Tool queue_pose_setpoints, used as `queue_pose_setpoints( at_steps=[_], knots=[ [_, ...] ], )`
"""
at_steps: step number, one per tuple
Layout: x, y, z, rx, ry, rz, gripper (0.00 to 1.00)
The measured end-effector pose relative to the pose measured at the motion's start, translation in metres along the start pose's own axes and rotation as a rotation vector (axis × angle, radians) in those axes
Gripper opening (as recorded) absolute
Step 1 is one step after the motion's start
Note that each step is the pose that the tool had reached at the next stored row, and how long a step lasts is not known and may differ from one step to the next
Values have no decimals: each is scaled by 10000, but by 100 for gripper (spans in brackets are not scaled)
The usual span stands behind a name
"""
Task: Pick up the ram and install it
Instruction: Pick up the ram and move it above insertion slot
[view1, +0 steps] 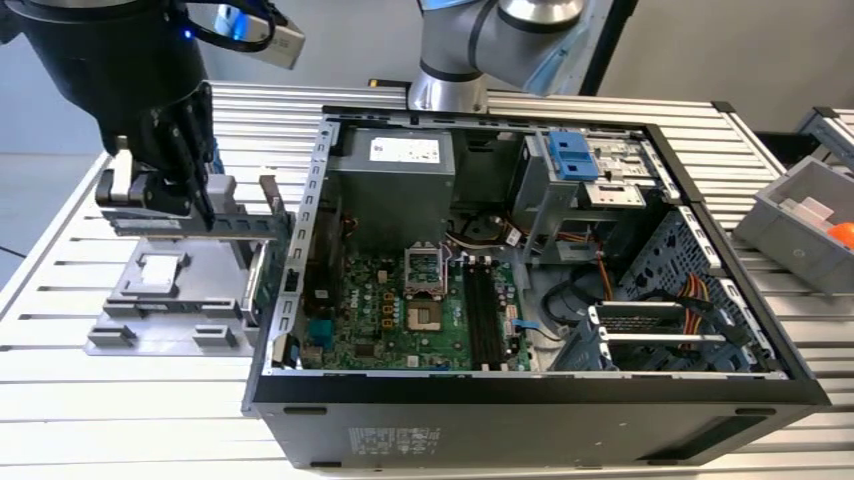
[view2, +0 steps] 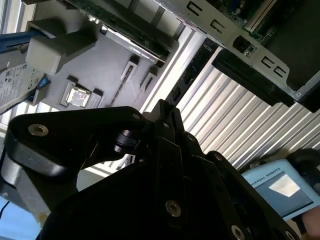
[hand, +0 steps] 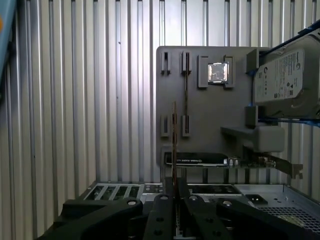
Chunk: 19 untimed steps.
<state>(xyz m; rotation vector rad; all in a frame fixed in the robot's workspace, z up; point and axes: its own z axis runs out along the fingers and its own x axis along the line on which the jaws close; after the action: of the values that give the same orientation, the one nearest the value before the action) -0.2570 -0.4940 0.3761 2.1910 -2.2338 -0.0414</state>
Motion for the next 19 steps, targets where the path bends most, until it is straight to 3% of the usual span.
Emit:
queue_pose_setpoints(
  at_steps=[19],
  knots=[
    [-7, -354, -9, -9, 1, -64, 0]
  ],
)
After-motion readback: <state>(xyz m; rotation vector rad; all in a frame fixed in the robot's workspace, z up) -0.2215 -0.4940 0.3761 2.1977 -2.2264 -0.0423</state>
